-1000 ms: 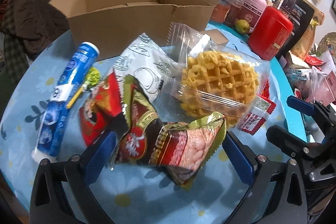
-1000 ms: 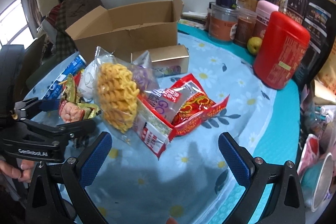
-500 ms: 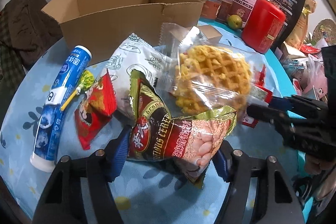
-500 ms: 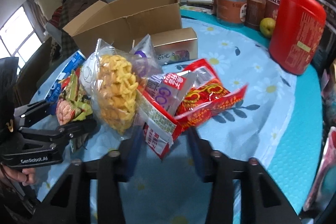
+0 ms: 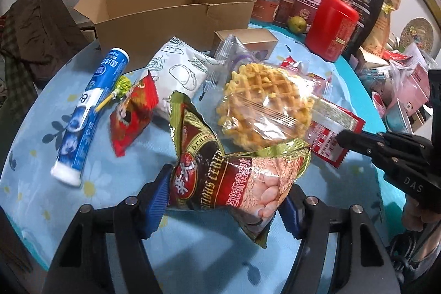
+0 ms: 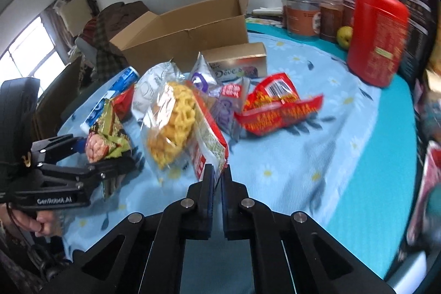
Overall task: Organize snacks
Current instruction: 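Grasp the brown-green cereal bag with the left tool while the right tool approaches the red-white strip packet, then grasp the red-and-white spicy strip packet with the right tool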
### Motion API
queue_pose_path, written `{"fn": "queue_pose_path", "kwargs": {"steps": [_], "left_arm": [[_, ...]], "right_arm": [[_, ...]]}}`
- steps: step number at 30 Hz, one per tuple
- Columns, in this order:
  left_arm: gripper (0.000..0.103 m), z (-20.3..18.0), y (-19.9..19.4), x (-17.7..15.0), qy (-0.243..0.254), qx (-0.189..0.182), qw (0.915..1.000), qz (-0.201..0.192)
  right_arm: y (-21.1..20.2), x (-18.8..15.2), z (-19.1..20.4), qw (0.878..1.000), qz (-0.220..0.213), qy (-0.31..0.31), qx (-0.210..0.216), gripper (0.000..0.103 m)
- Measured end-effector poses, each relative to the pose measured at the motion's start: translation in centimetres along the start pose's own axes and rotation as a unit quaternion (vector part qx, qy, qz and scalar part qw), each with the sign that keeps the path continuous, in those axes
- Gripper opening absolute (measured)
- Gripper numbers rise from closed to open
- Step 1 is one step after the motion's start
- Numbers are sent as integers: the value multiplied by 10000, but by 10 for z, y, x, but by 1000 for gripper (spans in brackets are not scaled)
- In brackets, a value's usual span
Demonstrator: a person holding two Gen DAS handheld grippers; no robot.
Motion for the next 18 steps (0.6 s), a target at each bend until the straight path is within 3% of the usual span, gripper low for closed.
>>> {"fn": "queue_pose_path", "kwargs": {"steps": [13, 14, 16, 17, 18], "left_arm": [[69, -41, -20, -32, 476, -276, 9985, 82], [69, -43, -19, -33, 493, -281, 9983, 104], [69, -45, -17, -35, 496, -288, 9983, 142], [69, -44, -16, -36, 489, -288, 9983, 157], [69, -43, -15, -36, 473, -271, 9984, 165]], "right_arm": [[-43, -66, -13, 9967, 241, 626, -449, 8], [-44, -68, -15, 9965, 259, 624, -483, 14], [-44, -67, -20, 9950, 264, 645, -719, 49], [-45, -66, -23, 9940, 228, 659, -849, 78], [-48, -61, -26, 9929, 86, 673, -982, 82]]}}
Point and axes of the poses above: each gripper's, at about its wrist camera, not at the fingertips, and y roughly the way its jaws point, z to its left, x to its top, the point moved 8 cm from there along y, roughly the way its jaws point, and after that the axes turned 3 degrees about z, right-handed, at the moved point
